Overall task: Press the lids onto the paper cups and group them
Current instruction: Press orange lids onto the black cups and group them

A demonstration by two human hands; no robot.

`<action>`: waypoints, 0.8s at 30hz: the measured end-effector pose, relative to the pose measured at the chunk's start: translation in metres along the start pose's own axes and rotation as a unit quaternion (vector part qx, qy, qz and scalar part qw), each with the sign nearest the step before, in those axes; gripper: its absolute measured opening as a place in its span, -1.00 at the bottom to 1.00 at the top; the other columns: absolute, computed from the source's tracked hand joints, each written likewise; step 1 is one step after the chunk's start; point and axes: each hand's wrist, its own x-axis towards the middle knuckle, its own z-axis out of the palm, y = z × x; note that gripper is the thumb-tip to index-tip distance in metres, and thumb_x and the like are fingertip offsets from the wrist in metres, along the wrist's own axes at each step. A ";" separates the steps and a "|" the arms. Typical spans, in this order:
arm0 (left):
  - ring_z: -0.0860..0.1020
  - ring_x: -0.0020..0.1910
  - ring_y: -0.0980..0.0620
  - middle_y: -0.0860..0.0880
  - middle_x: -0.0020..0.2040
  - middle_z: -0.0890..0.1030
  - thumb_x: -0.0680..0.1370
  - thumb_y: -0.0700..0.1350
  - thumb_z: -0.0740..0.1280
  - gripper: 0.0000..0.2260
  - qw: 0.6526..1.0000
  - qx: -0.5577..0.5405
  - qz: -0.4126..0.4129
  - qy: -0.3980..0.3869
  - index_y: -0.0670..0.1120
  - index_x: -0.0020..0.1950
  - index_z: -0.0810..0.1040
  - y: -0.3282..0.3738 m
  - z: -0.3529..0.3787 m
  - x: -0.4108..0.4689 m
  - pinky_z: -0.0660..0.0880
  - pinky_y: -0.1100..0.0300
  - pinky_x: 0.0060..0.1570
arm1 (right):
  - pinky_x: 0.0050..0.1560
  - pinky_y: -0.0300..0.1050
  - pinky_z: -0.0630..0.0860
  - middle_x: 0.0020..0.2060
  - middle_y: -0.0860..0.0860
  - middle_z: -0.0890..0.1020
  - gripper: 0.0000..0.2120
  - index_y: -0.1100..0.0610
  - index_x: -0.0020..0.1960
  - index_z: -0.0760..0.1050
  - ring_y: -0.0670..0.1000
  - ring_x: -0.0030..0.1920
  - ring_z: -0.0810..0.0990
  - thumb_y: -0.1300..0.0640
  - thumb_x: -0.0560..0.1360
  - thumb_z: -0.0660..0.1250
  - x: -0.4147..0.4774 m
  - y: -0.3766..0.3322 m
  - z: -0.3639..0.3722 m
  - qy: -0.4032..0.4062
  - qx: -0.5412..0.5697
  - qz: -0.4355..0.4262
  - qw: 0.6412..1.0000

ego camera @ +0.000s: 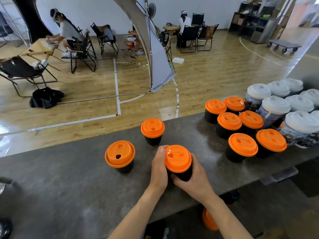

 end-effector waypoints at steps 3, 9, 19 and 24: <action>0.66 0.09 0.00 -0.03 0.04 0.71 0.70 0.08 0.03 -0.61 1.000 0.018 0.005 0.008 -0.05 0.10 0.60 -0.002 0.000 0.001 0.53 0.20 0.10 | 0.24 -0.43 0.43 0.26 -0.30 0.54 -0.25 -0.27 0.37 0.35 -0.22 0.31 0.54 -0.25 0.30 0.65 0.000 -0.005 0.001 0.002 0.000 -0.006 1.000; 0.65 0.10 0.04 -0.01 0.05 0.70 0.69 0.08 0.01 -0.61 1.000 0.022 0.007 0.010 -0.05 0.12 0.58 0.002 0.000 -0.001 0.51 0.29 0.09 | 0.19 -0.41 0.46 0.16 -0.28 0.60 -0.33 -0.15 0.30 0.46 -0.21 0.23 0.59 -0.14 0.29 0.68 0.002 -0.003 -0.001 0.015 -0.014 0.000 1.000; 0.50 0.29 0.19 0.14 0.26 0.53 0.70 -0.07 0.27 -0.83 0.944 0.269 0.190 0.000 0.06 0.29 0.48 0.036 -0.017 -0.047 0.44 0.16 0.31 | 0.21 -0.14 0.46 0.20 -0.08 0.57 -0.29 0.05 0.36 0.45 -0.04 0.24 0.55 0.02 0.31 0.69 0.010 0.000 -0.011 0.077 -0.033 0.071 0.994; 0.42 0.41 0.03 0.02 0.34 0.53 0.57 0.09 0.42 -0.66 0.831 0.432 0.312 0.159 -0.05 0.28 0.54 0.079 -0.087 -0.028 0.19 0.20 0.45 | 0.10 -0.03 0.48 0.04 0.02 0.57 -0.38 0.01 0.19 0.38 0.13 0.06 0.60 0.14 0.30 0.69 -0.015 -0.004 0.002 0.184 -0.019 0.076 0.980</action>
